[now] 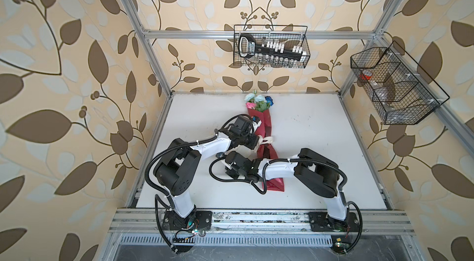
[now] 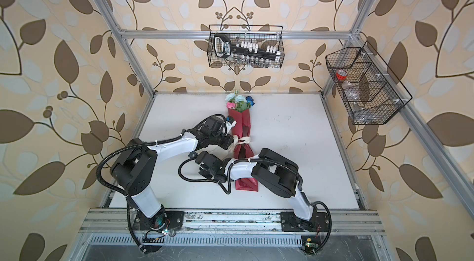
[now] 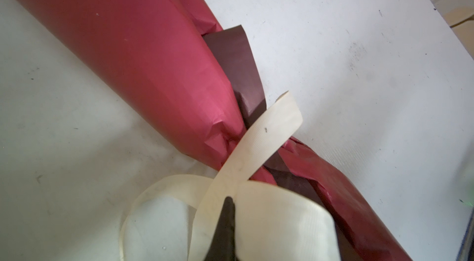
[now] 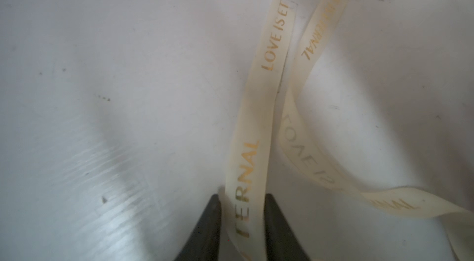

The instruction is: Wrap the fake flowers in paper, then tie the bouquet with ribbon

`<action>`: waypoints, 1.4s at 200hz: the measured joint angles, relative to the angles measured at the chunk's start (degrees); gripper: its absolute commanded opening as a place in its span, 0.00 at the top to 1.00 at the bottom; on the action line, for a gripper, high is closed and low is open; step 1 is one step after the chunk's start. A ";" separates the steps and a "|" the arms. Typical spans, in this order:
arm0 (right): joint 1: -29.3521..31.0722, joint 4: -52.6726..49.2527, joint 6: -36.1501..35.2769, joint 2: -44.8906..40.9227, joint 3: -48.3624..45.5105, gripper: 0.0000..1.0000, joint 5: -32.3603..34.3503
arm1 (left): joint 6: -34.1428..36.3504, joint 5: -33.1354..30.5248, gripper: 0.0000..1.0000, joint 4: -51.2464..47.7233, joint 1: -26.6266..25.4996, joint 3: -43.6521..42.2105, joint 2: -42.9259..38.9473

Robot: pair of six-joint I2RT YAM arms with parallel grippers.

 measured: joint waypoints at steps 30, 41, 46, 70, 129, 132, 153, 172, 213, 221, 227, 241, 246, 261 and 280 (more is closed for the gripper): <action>-0.02 -0.46 0.44 -0.02 0.00 1.00 -0.48 | -0.02 0.00 1.00 0.00 0.00 0.00 0.00; -0.02 -0.79 0.48 -0.26 -0.02 1.00 -0.52 | -0.04 0.00 1.00 -0.02 0.00 0.00 0.00; -0.02 -1.09 0.50 -0.37 -0.07 1.00 -0.55 | -0.07 0.00 1.00 0.00 0.00 0.00 0.00; 0.00 -2.40 0.94 -2.69 -1.22 1.00 -0.96 | -0.24 0.00 1.00 0.00 0.00 0.00 0.00; 0.46 -3.58 2.38 -20.76 -10.29 1.00 -2.36 | -0.87 -0.07 1.00 -0.48 0.33 0.28 0.00; 0.66 -3.67 2.58 -21.53 -11.06 1.00 -2.38 | -0.90 -0.07 1.00 -0.46 0.33 0.37 -0.04; 1.05 -3.91 4.13 -28.41 -16.63 1.00 -1.44 | -0.94 -0.09 1.00 0.15 0.37 0.48 -0.11; 0.55 -3.61 5.64 -35.87 -20.26 1.00 1.03 | -1.01 -0.15 1.00 0.26 0.37 0.44 -0.11; -2.05 -2.82 9.60 -51.58 -27.41 1.00 6.58 | -1.05 -0.24 1.00 0.76 0.37 -0.02 -0.13; -3.26 -2.84 10.54 -53.99 -28.57 1.00 7.15 | -1.07 -0.26 1.00 1.03 0.37 -0.46 -0.15; -4.55 -2.91 11.34 -55.80 -29.46 1.00 7.50 | -1.09 -0.28 1.00 1.36 0.37 -0.85 -0.17; -7.82 -3.17 13.25 -59.34 -31.17 1.00 7.91 | -1.27 -0.57 1.00 2.32 0.37 -2.05 -0.44; -9.14 -3.30 14.03 -60.59 -31.78 1.00 7.89 | -1.38 -0.81 1.00 2.64 0.37 -2.64 -0.63; -12.66 -3.78 16.44 -63.78 -33.62 1.00 7.63 | -1.90 -1.86 1.00 4.02 0.37 -4.68 -1.62; -16.61 -4.33 19.87 -66.93 -35.95 1.00 6.51 | -3.08 -3.58 1.00 5.90 0.37 -7.52 -3.56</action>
